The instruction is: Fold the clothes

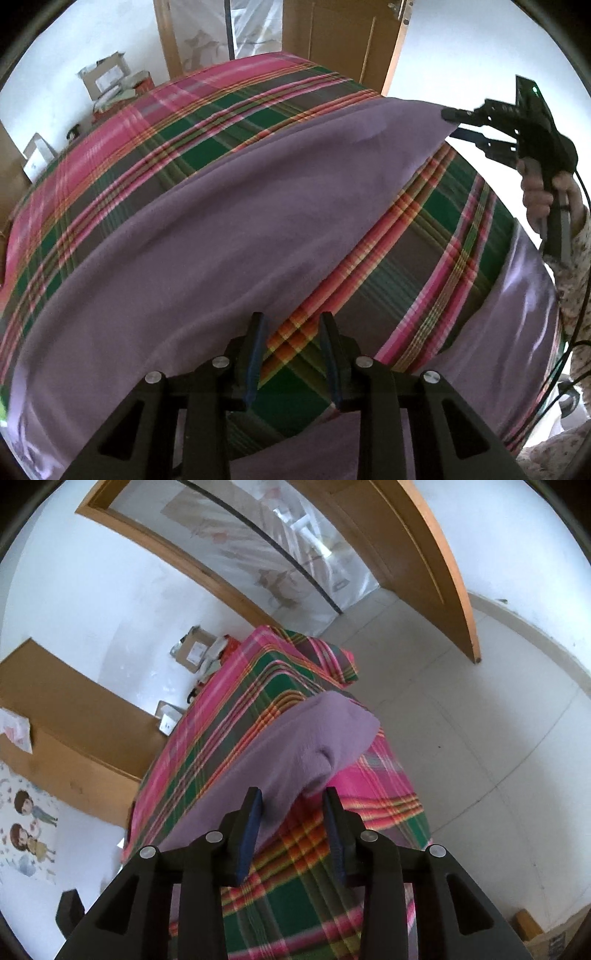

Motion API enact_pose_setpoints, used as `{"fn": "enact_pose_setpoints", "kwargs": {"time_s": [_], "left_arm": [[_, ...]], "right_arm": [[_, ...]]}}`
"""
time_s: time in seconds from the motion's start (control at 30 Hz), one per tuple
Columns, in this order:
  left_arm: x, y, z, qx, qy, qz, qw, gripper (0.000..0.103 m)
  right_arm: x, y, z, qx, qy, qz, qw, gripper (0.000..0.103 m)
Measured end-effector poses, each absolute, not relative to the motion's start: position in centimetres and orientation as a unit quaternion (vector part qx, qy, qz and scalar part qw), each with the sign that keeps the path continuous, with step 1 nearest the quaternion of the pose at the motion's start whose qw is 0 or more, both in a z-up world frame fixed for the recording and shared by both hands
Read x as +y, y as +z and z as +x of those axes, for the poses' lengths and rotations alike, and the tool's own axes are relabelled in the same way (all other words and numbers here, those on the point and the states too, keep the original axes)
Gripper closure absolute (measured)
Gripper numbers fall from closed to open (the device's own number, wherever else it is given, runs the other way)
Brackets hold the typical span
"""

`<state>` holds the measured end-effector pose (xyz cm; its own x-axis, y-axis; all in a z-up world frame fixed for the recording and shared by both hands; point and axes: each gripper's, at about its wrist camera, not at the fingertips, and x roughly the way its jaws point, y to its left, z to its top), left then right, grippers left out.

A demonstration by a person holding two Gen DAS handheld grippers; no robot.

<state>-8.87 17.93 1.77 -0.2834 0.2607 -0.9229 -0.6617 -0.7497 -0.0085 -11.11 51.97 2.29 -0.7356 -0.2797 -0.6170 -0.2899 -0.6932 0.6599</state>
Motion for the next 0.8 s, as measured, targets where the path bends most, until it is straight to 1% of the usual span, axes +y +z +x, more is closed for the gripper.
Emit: {"fn": "enact_pose_setpoints", "kwargs": {"time_s": [0.2, 0.4, 0.5, 0.67, 0.73, 0.77, 0.8], "left_arm": [[17.4, 3.4, -8.8, 0.203, 0.805, -0.471, 0.298, 0.073], [18.4, 2.2, -8.2, 0.228, 0.781, -0.475, 0.336, 0.073], [19.2, 1.3, -8.7, 0.250, 0.782, -0.479, 0.312, 0.073], [20.0, 1.1, -8.7, 0.273, 0.784, -0.463, 0.312, 0.073], [20.0, 1.1, -8.8, 0.268, 0.784, -0.463, 0.314, 0.074], [20.0, 1.0, -8.9, 0.265, 0.784, -0.464, 0.316, 0.079], [20.1, 1.1, -8.9, 0.263, 0.782, -0.466, 0.320, 0.094]], "right_arm": [[52.7, 1.7, -11.4, 0.405, 0.836, -0.370, 0.014, 0.068], [52.2, 1.7, -11.7, 0.397, 0.839, -0.373, 0.003, 0.068], [52.2, 1.6, -11.7, 0.398, 0.838, -0.372, 0.005, 0.068], [52.3, 1.6, -11.8, 0.401, 0.838, -0.370, 0.009, 0.068], [52.5, 1.6, -11.8, 0.403, 0.838, -0.368, 0.011, 0.068], [52.5, 1.5, -11.8, 0.403, 0.838, -0.368, 0.013, 0.068], [52.5, 1.5, -11.8, 0.404, 0.838, -0.368, 0.013, 0.069]]}}
